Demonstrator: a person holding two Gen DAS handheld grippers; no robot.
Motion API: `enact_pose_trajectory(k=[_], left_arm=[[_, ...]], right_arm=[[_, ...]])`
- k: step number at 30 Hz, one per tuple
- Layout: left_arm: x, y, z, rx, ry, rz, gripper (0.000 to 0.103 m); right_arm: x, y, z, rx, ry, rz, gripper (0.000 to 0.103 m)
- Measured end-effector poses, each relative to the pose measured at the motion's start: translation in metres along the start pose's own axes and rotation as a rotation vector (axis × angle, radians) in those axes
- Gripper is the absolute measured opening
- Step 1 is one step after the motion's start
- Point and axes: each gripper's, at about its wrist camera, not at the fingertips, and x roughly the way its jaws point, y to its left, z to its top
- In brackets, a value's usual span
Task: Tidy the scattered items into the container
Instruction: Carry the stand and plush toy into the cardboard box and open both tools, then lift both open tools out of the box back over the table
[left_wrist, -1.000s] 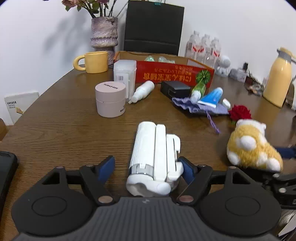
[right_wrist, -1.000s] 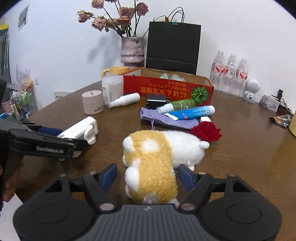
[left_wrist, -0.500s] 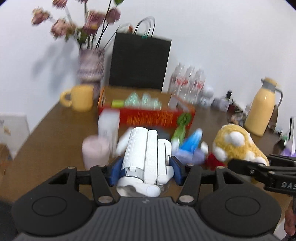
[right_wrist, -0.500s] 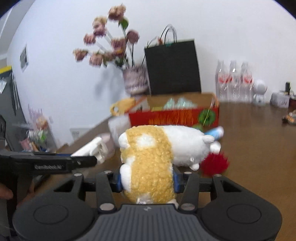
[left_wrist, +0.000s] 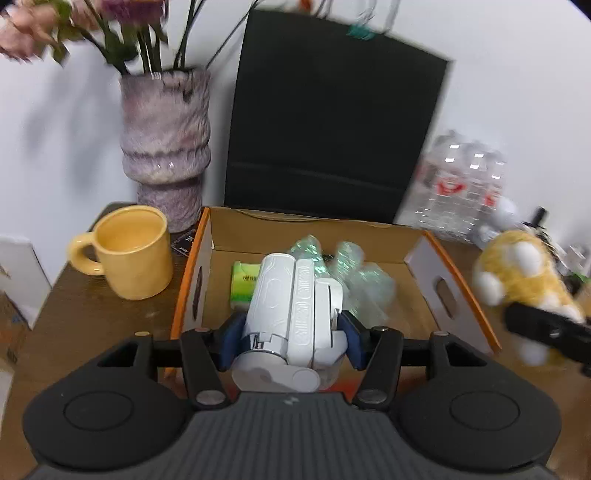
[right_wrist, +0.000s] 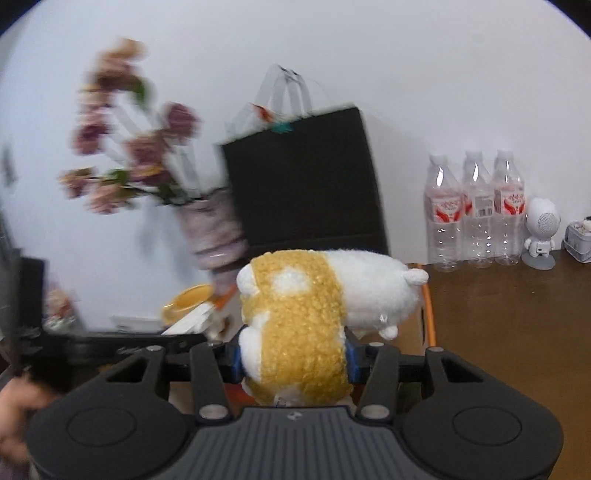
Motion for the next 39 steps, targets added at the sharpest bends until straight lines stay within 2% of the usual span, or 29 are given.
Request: enact_pose_trajectory(k=[2,5,9,11,12,15,16,17,22,26,28,32,35,39], left_arm=[[0.032,0.003,0.014,-0.030,0.088,-0.021,0.056],[0.071,0.005,0.025,-0.088,0.185,-0.041,0.056],[0.107,-0.013,0.030,-0.051,0.190,0.017,0.056],[0.111,-0.014,0.030,-0.041,0.194,0.014,0.061],[0.114,-0.015,0.030,-0.037,0.196,0.012,0.068],[0.121,-0.016,0.031,-0.022,0.202,0.007,0.077],[0.123,-0.016,0.031,-0.018,0.204,0.006,0.082],[0.125,-0.017,0.032,-0.013,0.206,0.004,0.083],[0.119,-0.018,0.037,0.021,0.194,0.019,0.090],[0.107,-0.019,0.037,0.062,0.195,0.069,0.096],[0.101,-0.017,0.035,0.064,0.204,0.078,0.101],[0.089,-0.017,0.027,0.072,0.241,0.080,0.101],[0.074,-0.018,0.021,0.092,0.247,0.102,0.102],[0.051,-0.017,0.014,0.095,0.234,0.107,0.103]], right_arm=[[0.040,-0.009,0.015,0.036,0.077,0.013,0.047],[0.090,-0.021,0.026,0.071,0.145,-0.037,0.047],[0.143,-0.031,0.038,0.070,0.188,-0.134,0.048],[0.162,-0.036,0.040,0.084,0.215,-0.147,0.054],[0.170,-0.039,0.041,0.094,0.230,-0.153,0.056],[0.190,-0.050,0.038,0.126,0.260,-0.167,0.069],[0.190,-0.053,0.037,0.139,0.268,-0.172,0.076],[0.190,-0.055,0.036,0.152,0.277,-0.178,0.078],[0.169,-0.055,0.039,0.145,0.264,-0.156,0.082],[0.157,-0.049,0.040,0.074,0.315,-0.158,0.082],[0.150,-0.048,0.038,0.066,0.336,-0.157,0.082],[0.137,-0.040,0.029,0.042,0.400,-0.148,0.082],[0.132,-0.033,0.022,0.022,0.445,-0.171,0.090],[0.119,-0.024,0.018,0.031,0.466,-0.168,0.090]])
